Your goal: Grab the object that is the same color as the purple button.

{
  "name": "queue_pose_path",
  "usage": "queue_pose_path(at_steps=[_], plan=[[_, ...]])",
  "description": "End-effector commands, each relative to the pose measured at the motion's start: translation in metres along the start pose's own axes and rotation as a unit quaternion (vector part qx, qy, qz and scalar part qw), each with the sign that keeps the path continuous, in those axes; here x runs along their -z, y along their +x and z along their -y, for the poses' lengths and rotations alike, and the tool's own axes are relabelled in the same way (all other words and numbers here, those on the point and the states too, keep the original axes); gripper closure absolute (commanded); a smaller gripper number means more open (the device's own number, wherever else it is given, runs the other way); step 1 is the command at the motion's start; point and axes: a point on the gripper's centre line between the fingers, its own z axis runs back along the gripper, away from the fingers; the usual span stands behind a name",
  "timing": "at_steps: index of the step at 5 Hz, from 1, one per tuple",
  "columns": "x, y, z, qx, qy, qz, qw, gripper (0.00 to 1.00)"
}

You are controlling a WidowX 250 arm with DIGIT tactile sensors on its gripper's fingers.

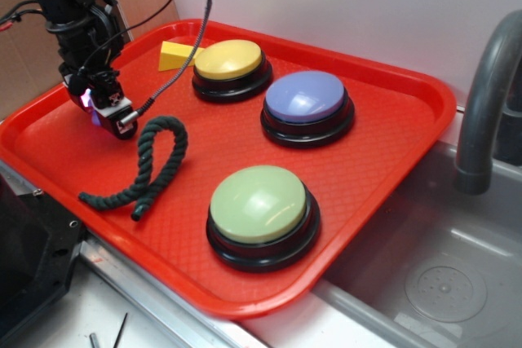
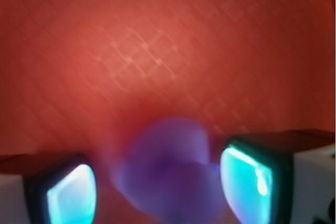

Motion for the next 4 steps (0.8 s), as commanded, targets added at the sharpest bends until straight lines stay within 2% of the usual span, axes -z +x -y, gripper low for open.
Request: queue_pose_path(at_steps=[1, 2, 3, 4], plan=[[0.006, 0.002, -0.007, -0.011, 0.009, -0.002, 1.0, 0.23], [0.006, 0.002, -0.007, -0.015, 0.008, -0.002, 1.0, 1.0], [-0.014, 0.0, -0.004, -0.003, -0.004, 0.017, 1.0, 1.0], [-0.064, -0.011, 0.003, -0.025, -0.012, 0.071, 0.997, 1.0]])
